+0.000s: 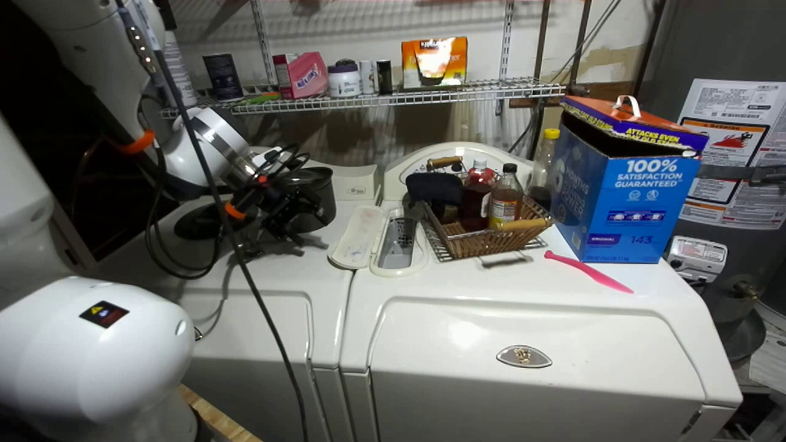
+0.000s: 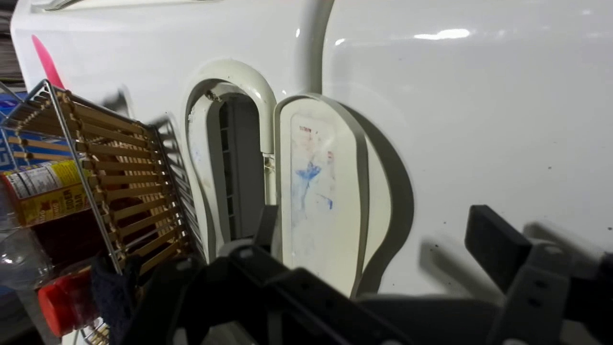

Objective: Close the lid on top of the washing machine

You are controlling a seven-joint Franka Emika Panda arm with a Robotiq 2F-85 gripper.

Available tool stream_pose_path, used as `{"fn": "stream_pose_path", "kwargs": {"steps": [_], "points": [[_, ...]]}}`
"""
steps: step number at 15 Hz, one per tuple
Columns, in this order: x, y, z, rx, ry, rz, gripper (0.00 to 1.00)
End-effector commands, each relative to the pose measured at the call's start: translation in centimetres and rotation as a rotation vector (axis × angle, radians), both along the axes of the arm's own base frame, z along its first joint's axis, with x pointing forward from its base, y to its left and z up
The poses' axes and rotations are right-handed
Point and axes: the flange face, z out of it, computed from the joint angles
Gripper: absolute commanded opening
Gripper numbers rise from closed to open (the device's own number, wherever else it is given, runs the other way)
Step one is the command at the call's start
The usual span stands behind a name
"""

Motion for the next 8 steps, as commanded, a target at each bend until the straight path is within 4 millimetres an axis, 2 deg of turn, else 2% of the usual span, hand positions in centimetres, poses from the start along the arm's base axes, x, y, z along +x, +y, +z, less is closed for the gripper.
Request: {"fn": "stream_pose_path", "kwargs": {"steps": [1,8], "points": [[1.4,0.4,-1.5,-0.017,-0.082,-0.010,1.00],[2.8,-0.3,-3.4,-0.046,-0.137,-0.040,1.00]]}}
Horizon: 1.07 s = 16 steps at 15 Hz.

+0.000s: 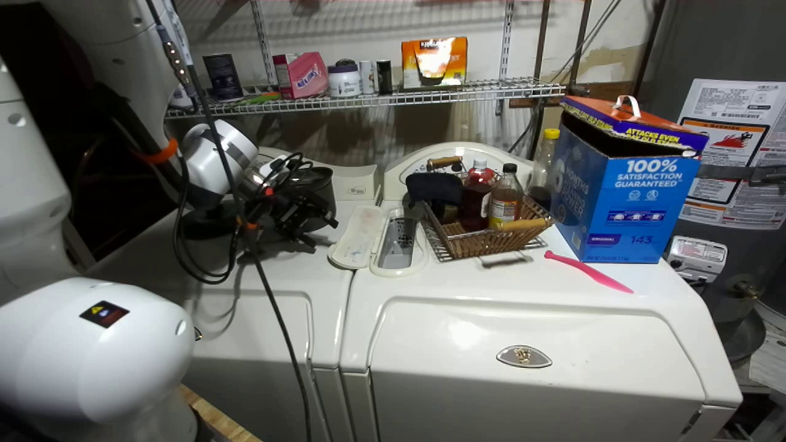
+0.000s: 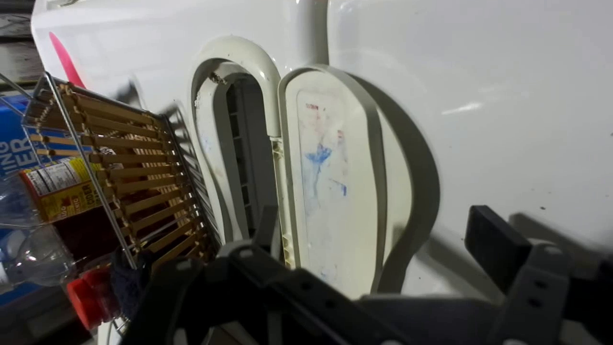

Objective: Close the lid on top of the washing machine

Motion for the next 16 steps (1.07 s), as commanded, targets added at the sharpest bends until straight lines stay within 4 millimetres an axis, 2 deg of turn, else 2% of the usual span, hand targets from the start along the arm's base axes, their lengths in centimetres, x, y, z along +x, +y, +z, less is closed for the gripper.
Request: {"fn": "stream_pose_path", "kwargs": {"steps": [1,10,16], "points": [[1.5,-0.3,-1.2,-0.020,-0.046,-0.014,1.00],[3.1,-1.9,-2.9,-0.065,-0.064,-0.039,1.00],[3.2,-2.6,-1.3,-0.093,-0.149,-0.077,1.00]]}}
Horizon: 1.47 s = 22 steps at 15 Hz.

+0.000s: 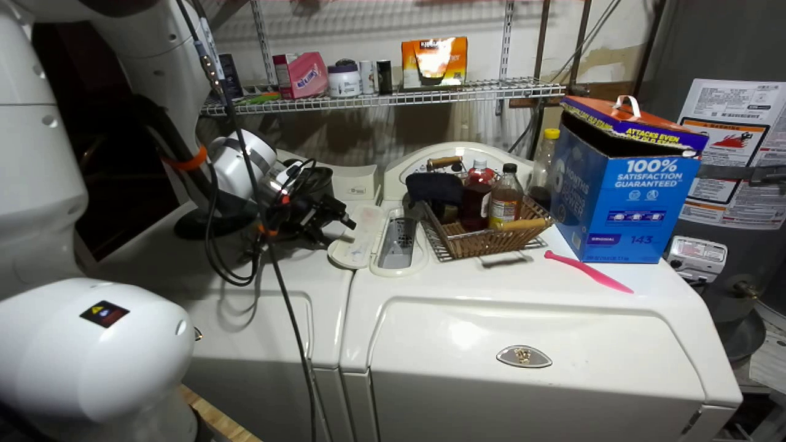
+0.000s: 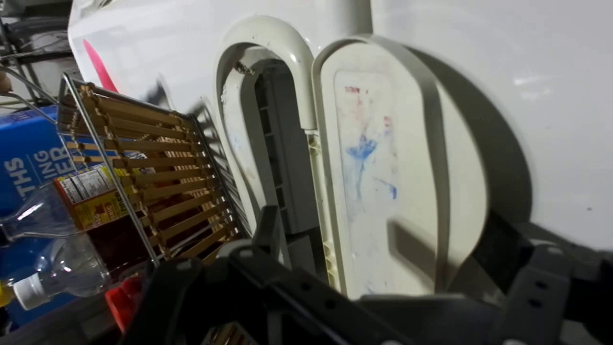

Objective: Close the lid on top of the washing machine

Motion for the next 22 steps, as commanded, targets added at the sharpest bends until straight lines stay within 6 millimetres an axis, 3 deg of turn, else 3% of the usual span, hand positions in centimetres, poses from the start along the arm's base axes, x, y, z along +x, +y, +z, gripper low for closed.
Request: {"fn": "stream_pose_path", "kwargs": {"steps": [1,7,15,22], "points": [[0.5,-0.5,1.3,-0.051,-0.089,-0.031,1.00],[1.3,-2.0,2.9,-0.126,-0.181,-0.093,1.00],[4.2,-5.6,1.8,-0.166,-0.327,-0.171,1.00],[4.7,-7.2,1.8,-0.194,-0.364,-0.226,1.00]]}}
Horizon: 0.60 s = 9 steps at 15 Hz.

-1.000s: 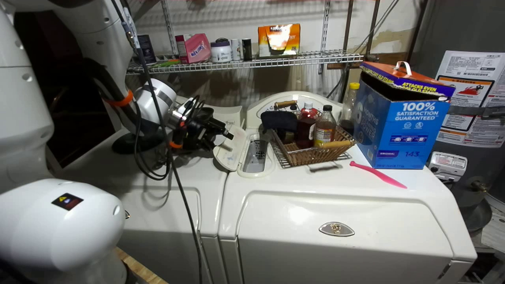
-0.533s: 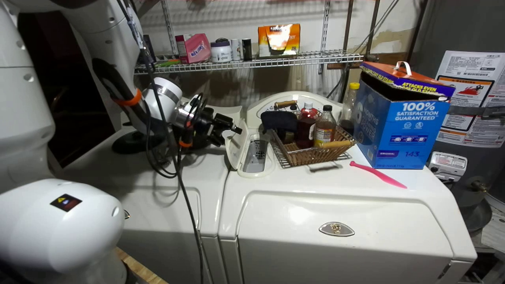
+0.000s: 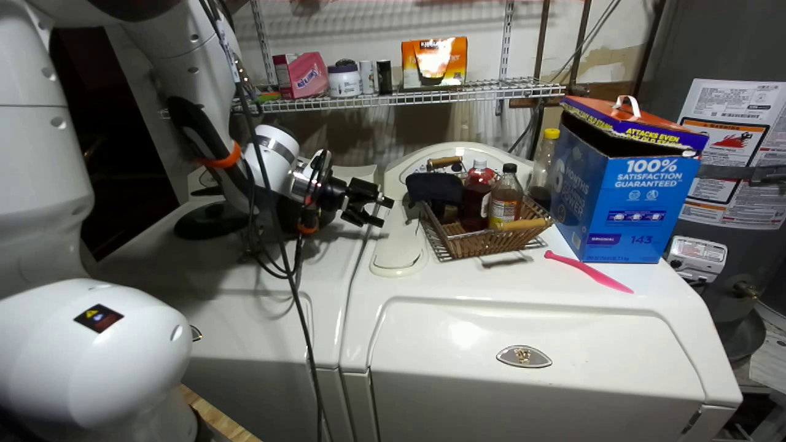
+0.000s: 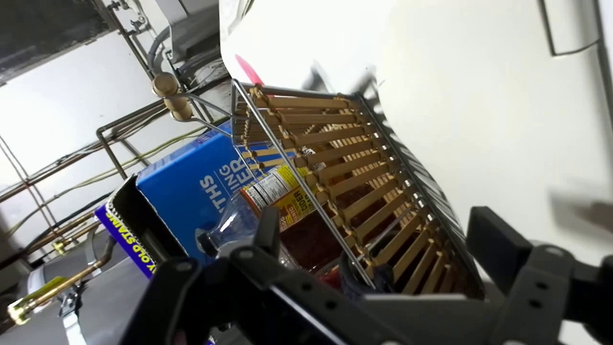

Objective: Close the lid on top of the washing machine

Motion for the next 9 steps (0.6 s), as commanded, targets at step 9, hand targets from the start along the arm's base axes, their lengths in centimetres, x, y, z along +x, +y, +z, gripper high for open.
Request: {"fn": "stream_pose_path", "kwargs": {"steps": [9], "points": [[-2.2,0.5,5.5,0.129,0.222,-0.063,1.00]]}}
